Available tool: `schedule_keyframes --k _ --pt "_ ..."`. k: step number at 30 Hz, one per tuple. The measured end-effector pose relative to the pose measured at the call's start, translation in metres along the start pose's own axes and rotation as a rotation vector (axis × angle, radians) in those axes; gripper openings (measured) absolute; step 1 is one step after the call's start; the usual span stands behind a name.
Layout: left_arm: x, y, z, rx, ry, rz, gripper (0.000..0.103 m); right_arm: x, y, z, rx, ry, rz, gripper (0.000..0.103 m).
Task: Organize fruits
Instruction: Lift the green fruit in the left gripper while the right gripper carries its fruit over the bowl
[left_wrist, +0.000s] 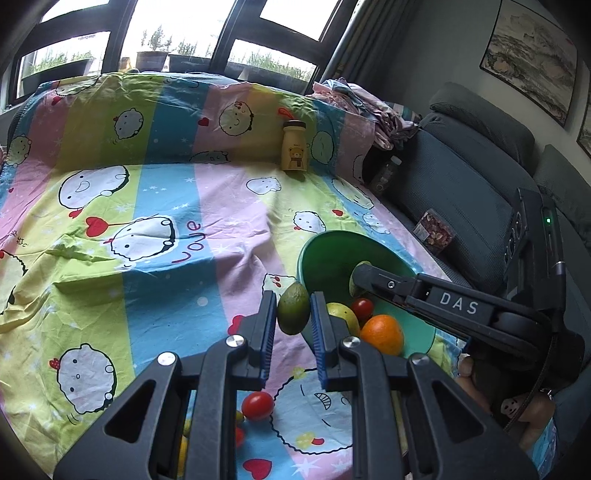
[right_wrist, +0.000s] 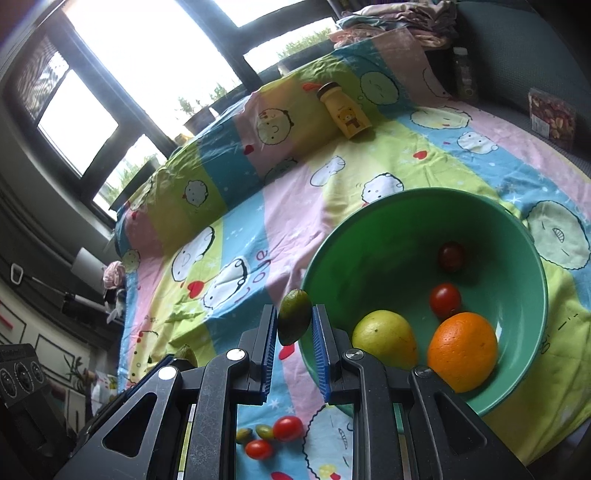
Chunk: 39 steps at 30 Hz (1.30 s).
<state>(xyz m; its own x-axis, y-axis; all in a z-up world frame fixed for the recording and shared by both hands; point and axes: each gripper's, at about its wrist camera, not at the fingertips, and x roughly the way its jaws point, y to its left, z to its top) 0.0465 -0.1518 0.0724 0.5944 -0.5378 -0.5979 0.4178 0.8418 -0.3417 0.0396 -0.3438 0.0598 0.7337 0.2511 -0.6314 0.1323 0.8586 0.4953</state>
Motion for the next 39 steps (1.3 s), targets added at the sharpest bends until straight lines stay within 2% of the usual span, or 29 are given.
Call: schedule_keyframes --k 9,13,18,25,39 --pt "0.02 -0.029 0.01 0.04 0.016 -0.048 0.018 -0.01 -0.03 0.008 0.066 -0.036 -0.026 0.021" --pt "0.032 -0.042 0.011 0.064 0.036 -0.067 0.018 -0.011 -0.044 0.011 0.107 -0.031 0.015 0.021" --pt "0.05 -0.056 0.01 0.09 0.068 -0.088 0.018 -0.016 -0.057 0.013 0.144 -0.056 -0.057 0.021" --pt "0.069 -0.069 0.008 0.103 0.109 -0.11 0.018 -0.019 -0.082 0.015 0.204 -0.063 -0.1 0.021" --pt "0.097 -0.081 -0.001 0.115 0.181 -0.12 0.018 -0.014 -0.099 0.015 0.247 -0.039 -0.135 0.021"
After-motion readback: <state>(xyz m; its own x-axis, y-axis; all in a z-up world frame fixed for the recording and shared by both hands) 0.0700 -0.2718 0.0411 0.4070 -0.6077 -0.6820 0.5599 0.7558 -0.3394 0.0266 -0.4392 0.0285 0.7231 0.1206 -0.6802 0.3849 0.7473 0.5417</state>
